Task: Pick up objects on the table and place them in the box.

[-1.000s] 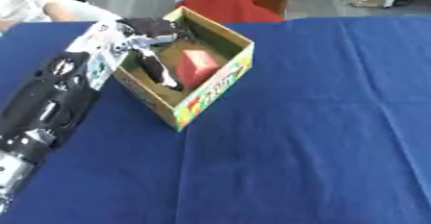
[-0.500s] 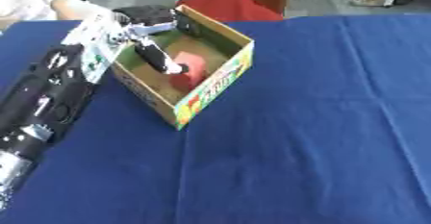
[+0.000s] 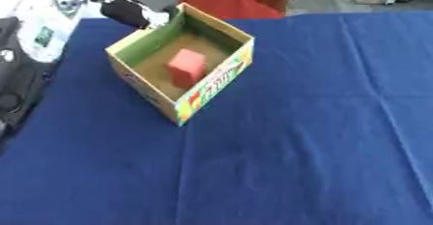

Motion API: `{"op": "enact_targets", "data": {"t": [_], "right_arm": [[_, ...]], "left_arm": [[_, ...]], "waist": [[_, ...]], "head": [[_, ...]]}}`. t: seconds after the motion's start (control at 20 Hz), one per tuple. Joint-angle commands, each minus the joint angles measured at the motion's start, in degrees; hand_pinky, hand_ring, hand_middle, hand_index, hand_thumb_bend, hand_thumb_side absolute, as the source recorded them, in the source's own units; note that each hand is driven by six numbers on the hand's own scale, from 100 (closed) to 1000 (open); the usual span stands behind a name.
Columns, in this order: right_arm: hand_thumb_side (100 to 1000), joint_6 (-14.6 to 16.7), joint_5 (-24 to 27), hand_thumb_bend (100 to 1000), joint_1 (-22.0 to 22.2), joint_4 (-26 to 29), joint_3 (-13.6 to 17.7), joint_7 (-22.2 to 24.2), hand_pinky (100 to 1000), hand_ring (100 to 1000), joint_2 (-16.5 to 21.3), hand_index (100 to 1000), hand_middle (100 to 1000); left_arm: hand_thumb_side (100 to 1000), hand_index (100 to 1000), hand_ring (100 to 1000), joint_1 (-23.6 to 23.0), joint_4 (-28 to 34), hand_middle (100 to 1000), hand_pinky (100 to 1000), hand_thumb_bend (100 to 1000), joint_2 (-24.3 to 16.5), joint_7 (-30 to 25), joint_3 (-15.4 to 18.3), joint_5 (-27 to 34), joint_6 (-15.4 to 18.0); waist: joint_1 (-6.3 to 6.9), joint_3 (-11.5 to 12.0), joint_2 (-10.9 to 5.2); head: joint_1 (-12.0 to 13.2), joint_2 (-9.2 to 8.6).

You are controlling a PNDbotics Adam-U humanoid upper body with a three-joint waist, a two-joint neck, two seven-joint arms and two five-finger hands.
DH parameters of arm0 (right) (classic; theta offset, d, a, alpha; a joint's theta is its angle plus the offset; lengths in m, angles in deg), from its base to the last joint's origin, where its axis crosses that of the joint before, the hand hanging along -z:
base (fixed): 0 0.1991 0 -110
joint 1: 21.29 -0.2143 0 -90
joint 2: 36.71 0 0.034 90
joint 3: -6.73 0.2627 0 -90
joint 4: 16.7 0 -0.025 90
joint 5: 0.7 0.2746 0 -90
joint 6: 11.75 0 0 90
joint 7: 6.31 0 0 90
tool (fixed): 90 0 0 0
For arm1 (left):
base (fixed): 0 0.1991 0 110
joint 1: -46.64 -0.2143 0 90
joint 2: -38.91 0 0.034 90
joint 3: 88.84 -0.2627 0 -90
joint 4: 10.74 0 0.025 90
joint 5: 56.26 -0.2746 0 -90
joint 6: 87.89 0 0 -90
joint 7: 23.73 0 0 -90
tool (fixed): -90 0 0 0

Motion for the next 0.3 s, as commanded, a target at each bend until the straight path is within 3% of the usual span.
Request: {"op": "enact_targets", "data": {"t": [0.05,0.3], "right_arm": [[1000,0.1,-0.6,100,-0.6,1.2,0.7,-0.6,699,751,2.2,787,862],[1000,0.3,-1.1,100,-0.5,1.2,1.2,-1.3,701,752,2.7,788,860]], "left_arm": [[617,853,794,-2.7,11.2,769,748,242,-6.4,3.1,2.4,4.7,-3.4],[618,852,786,-12.2,25.6,767,739,236,-12.5,10.1,6.7,11.4,-9.1]], "waist": [[-0.15,0.3,-1.22],[-0.48,0.8,-1.39]], "head": [[-0.8,0.78],[-1.5,0.94]]}}
